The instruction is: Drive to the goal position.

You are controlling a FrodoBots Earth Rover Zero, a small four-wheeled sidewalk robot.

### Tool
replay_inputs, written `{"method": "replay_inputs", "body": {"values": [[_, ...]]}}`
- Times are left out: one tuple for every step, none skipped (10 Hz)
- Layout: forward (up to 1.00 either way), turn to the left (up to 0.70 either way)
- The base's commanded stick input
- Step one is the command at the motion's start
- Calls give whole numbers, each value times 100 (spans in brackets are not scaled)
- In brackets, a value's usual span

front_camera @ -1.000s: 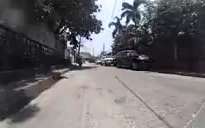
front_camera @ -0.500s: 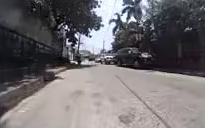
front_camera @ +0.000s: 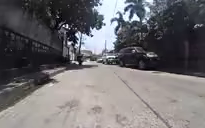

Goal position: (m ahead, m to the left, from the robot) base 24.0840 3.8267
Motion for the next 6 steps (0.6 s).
{"method": "replay_inputs", "body": {"values": [[100,0],[100,0],[100,-1],[100,-2],[100,-3],[100,-1]]}}
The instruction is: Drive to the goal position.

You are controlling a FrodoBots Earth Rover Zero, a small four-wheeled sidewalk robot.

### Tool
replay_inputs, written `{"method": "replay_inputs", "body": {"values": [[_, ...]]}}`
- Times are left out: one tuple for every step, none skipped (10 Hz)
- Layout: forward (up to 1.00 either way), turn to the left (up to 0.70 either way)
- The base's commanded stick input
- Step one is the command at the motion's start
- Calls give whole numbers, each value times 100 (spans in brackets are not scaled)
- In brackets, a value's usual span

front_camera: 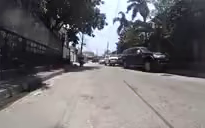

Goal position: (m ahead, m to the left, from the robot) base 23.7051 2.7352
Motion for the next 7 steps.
{"method": "replay_inputs", "body": {"values": [[100,0],[100,0],[100,0],[100,0],[100,0],[100,0],[100,19]]}}
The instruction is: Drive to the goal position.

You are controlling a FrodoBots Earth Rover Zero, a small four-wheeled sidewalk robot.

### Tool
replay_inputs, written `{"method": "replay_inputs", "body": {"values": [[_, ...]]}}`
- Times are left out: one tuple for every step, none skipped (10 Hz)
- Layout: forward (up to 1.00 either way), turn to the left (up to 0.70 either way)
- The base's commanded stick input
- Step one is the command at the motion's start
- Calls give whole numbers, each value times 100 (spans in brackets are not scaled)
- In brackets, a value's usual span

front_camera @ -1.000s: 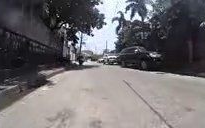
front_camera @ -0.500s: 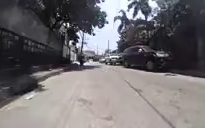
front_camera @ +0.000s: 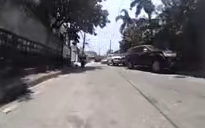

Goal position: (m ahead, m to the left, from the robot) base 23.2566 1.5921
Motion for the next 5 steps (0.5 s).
{"method": "replay_inputs", "body": {"values": [[100,34],[100,35],[100,0],[100,0],[100,0]]}}
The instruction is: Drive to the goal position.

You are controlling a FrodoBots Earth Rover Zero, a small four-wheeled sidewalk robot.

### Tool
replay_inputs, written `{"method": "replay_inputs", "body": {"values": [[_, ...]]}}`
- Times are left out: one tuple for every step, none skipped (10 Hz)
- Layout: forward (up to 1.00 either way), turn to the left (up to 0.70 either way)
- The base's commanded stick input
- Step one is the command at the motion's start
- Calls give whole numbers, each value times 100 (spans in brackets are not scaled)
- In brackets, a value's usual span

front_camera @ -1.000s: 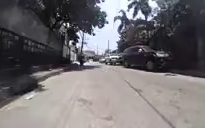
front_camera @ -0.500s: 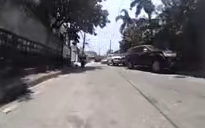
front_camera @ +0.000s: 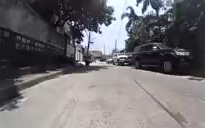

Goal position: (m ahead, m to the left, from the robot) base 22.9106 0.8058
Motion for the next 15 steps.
{"method": "replay_inputs", "body": {"values": [[100,0],[100,0],[100,0],[100,0],[100,0],[100,0],[100,0],[100,0],[100,0],[100,0],[100,0],[100,0],[100,0],[100,0],[100,0]]}}
